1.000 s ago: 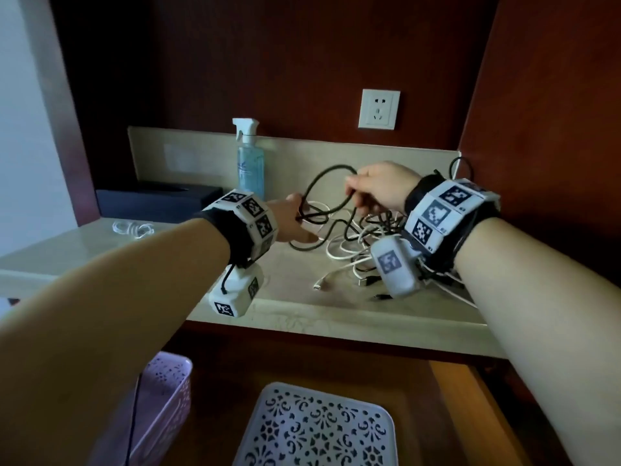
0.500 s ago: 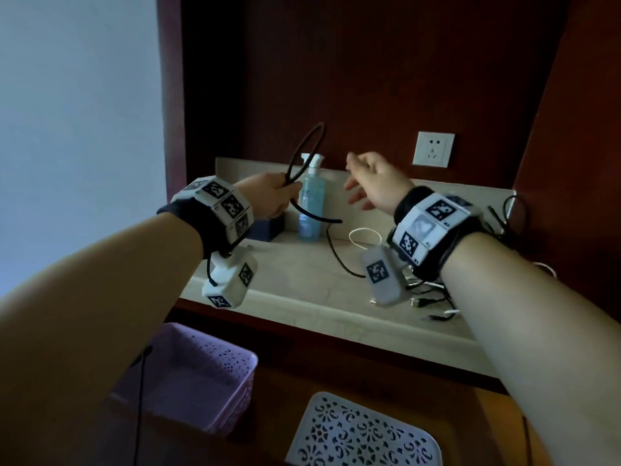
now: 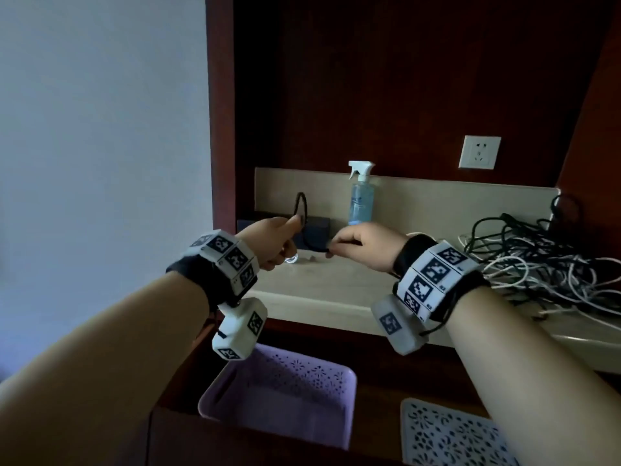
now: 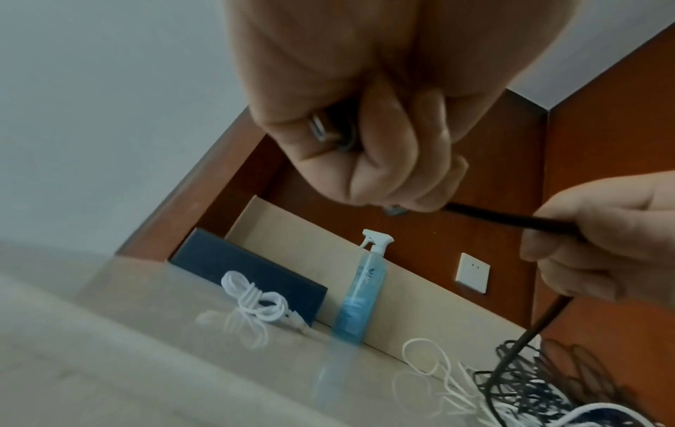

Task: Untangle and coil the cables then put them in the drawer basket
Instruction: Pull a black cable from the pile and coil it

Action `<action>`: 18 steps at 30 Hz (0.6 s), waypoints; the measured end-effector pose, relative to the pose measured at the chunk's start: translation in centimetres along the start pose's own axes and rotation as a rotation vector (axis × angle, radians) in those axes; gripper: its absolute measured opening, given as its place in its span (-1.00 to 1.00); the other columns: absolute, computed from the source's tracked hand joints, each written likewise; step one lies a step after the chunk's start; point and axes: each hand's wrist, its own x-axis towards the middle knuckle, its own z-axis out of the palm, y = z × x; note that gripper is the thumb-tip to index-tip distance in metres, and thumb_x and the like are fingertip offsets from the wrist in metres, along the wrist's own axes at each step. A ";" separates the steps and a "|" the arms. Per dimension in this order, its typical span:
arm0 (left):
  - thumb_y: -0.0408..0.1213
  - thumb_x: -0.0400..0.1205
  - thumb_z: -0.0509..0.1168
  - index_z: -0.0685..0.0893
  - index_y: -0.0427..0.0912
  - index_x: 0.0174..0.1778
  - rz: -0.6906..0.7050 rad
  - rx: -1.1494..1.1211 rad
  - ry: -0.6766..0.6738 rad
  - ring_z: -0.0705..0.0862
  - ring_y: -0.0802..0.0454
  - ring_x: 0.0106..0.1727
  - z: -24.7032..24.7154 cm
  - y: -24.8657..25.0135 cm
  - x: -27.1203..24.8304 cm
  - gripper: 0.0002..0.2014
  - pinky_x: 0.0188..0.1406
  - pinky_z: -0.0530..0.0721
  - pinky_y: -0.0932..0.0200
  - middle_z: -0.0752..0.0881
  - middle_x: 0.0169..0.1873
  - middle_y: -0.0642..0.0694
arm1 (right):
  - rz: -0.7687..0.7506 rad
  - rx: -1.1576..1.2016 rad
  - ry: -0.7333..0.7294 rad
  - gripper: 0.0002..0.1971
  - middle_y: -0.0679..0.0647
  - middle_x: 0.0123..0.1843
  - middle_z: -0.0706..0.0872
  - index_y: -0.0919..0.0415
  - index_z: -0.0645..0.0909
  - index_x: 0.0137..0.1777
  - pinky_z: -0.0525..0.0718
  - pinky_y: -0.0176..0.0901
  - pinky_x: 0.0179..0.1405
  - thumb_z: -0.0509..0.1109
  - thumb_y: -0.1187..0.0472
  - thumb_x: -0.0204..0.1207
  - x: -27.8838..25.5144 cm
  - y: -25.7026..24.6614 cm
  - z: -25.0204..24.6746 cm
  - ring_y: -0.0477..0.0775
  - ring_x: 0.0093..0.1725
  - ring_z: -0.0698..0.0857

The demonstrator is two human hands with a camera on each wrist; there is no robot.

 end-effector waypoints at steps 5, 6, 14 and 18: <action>-0.18 0.75 0.01 0.59 -0.13 -0.13 0.095 -0.203 0.071 0.54 0.09 -0.43 0.6 -2.4 -0.4 -0.72 -0.55 0.50 0.24 0.58 -0.27 -0.12 | 0.047 -0.056 0.282 -0.79 -0.21 -0.27 0.46 0.22 0.74 0.09 0.35 -0.42 -0.20 0.29 0.21 0.60 -3.4 -1.0 2.6 -0.06 -0.06 0.52; -0.19 0.76 0.01 0.57 -0.15 -0.21 0.086 -0.339 0.081 0.59 0.03 -0.23 1.1 -2.4 -0.5 -0.69 -0.32 0.65 0.14 0.58 -0.19 -0.16 | 0.080 -0.061 0.348 -0.80 -0.19 -0.30 0.45 0.20 0.75 0.09 0.34 -0.39 -0.22 0.32 0.21 0.58 -4.5 -0.8 3.1 -0.05 -0.08 0.53; -0.01 0.75 0.03 0.49 -0.10 -0.50 0.119 -1.100 -0.209 0.68 -0.12 0.24 3.4 -2.3 -2.4 -0.51 0.18 0.62 -0.20 0.72 0.15 -0.14 | 0.355 -0.122 0.320 -0.77 0.02 0.01 0.70 0.03 0.73 0.14 0.47 -0.17 0.16 0.34 0.19 0.55 -11.8 0.1 5.9 0.07 0.17 0.61; 0.04 0.74 -0.03 0.48 -0.06 -0.57 0.209 -1.217 -0.269 0.69 -0.09 0.25 4.7 -2.4 -3.4 -0.44 0.24 0.54 -0.27 0.71 0.10 -0.09 | 0.391 -0.128 0.289 -0.77 -0.08 0.18 0.72 0.02 0.72 0.16 0.40 -0.33 0.22 0.32 0.15 0.57 -13.7 0.4 5.7 -0.07 0.25 0.60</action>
